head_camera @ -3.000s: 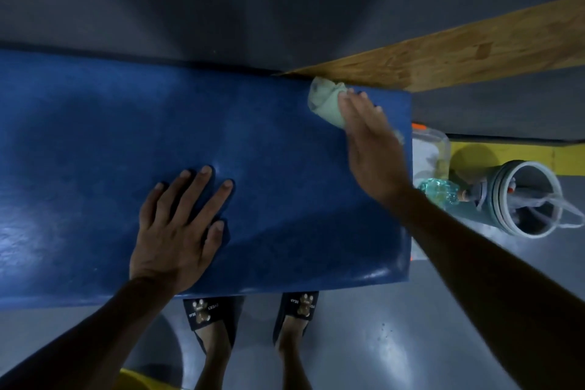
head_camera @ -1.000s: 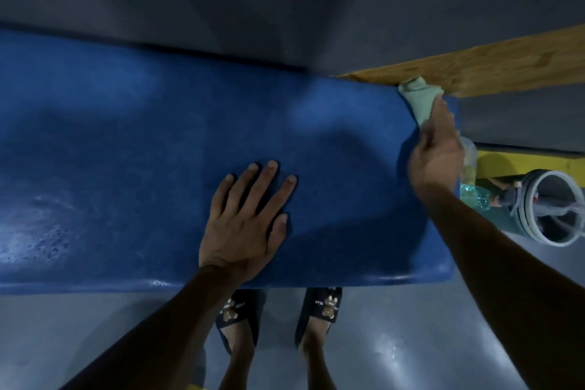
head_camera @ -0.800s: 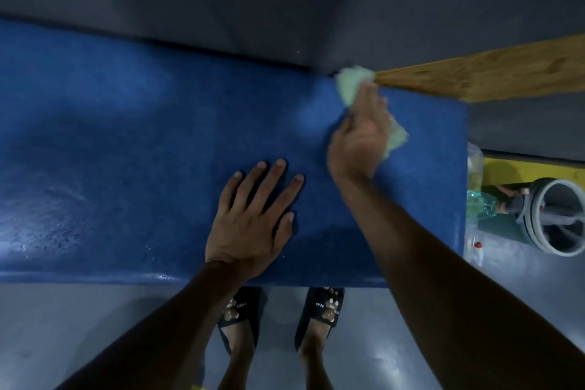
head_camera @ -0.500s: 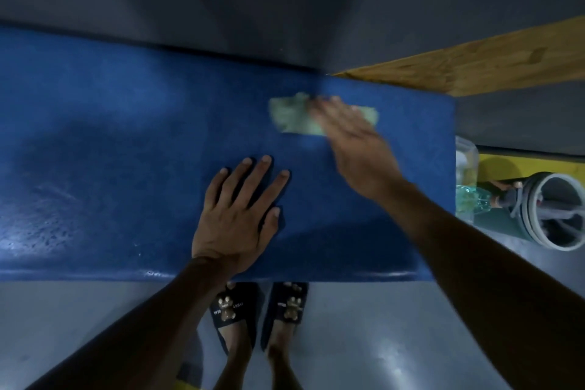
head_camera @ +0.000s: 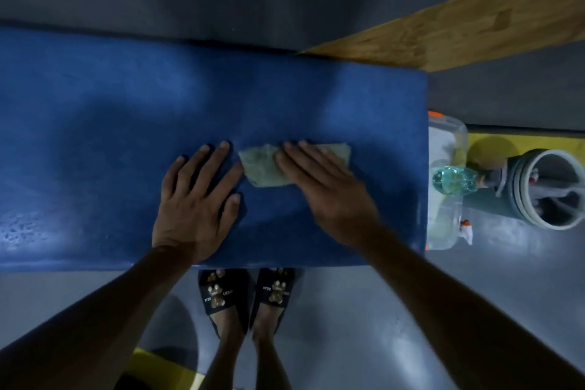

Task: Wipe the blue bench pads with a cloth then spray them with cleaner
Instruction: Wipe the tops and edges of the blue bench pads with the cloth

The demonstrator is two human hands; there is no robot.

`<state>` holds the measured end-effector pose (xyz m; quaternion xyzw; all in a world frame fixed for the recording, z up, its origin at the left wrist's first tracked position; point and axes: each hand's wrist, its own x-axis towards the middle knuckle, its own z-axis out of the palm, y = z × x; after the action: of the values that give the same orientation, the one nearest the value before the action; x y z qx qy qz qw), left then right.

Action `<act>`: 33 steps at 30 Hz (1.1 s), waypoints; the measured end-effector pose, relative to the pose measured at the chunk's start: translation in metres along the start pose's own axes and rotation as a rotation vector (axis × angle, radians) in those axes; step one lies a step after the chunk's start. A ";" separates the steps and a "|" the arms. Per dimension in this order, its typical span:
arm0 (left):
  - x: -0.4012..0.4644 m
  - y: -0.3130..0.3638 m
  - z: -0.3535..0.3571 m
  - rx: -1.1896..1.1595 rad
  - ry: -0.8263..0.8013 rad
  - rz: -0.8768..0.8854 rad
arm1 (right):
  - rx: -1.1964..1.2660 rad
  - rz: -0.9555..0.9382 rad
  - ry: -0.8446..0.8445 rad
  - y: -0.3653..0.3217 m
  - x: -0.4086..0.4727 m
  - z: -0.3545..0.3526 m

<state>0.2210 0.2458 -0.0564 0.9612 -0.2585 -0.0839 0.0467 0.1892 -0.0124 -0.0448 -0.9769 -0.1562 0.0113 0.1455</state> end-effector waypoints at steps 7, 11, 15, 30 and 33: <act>0.001 0.004 -0.002 0.031 -0.006 -0.029 | -0.002 0.671 0.295 0.056 -0.005 -0.008; 0.001 0.004 -0.002 0.050 -0.030 -0.032 | 0.059 0.657 0.344 -0.028 0.027 0.027; 0.000 0.003 -0.002 0.047 -0.022 -0.010 | 0.058 0.035 0.064 -0.016 0.008 0.015; 0.000 -0.002 -0.001 -0.031 -0.045 -0.016 | 0.019 0.711 0.326 -0.062 0.044 0.038; -0.002 -0.007 -0.003 -0.086 -0.004 0.026 | 0.112 0.233 0.067 -0.072 0.023 0.027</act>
<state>0.2226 0.2528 -0.0543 0.9547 -0.2674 -0.0963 0.0886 0.1876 0.0674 -0.0499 -0.9786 -0.0358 0.0041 0.2026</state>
